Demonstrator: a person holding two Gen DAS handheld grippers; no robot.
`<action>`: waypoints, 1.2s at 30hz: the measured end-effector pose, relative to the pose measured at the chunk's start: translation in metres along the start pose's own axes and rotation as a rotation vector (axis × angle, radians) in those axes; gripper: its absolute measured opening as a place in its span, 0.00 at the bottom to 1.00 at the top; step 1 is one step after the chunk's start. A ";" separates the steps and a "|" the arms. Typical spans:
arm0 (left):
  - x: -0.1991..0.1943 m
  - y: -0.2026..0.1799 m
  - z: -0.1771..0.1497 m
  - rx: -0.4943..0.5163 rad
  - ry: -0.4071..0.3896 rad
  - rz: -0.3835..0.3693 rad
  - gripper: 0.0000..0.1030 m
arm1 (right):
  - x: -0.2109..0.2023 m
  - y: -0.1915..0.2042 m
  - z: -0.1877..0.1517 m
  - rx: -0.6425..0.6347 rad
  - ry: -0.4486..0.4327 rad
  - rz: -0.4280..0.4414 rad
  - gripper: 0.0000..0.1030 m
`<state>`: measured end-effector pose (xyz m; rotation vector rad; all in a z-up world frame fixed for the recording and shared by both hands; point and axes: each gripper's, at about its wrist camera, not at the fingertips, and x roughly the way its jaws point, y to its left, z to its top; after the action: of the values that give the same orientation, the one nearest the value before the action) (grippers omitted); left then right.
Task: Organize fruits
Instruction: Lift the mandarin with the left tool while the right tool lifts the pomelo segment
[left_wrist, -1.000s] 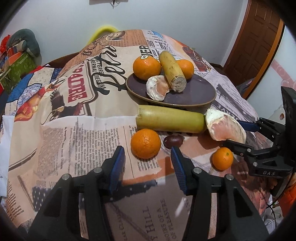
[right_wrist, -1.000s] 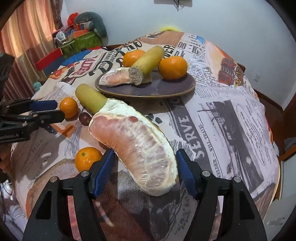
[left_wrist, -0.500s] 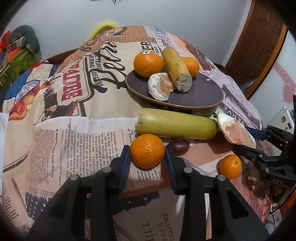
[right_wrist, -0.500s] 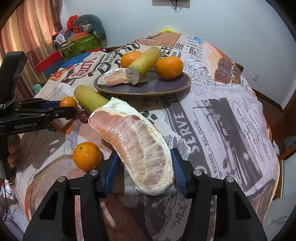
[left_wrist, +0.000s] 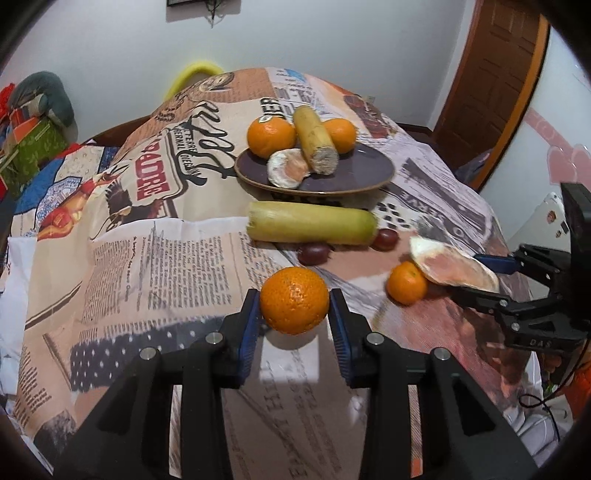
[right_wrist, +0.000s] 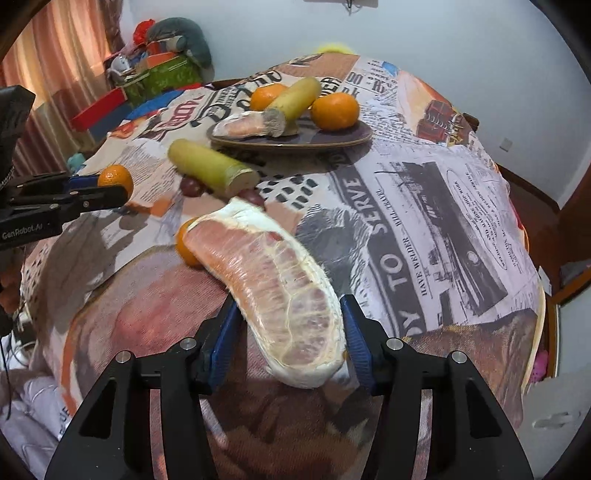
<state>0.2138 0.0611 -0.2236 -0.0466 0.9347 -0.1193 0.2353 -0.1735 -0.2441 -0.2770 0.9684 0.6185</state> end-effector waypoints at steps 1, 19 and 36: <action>-0.002 -0.003 -0.002 0.006 -0.002 -0.001 0.35 | 0.001 0.000 0.001 -0.002 0.005 0.004 0.50; -0.001 -0.007 0.001 0.004 -0.008 -0.013 0.35 | 0.022 0.000 0.023 -0.018 -0.004 0.063 0.46; -0.004 0.002 0.063 -0.011 -0.127 0.006 0.35 | -0.011 -0.016 0.070 0.027 -0.190 -0.008 0.45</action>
<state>0.2621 0.0632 -0.1836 -0.0611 0.8085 -0.1044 0.2878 -0.1564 -0.1972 -0.1945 0.7922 0.6128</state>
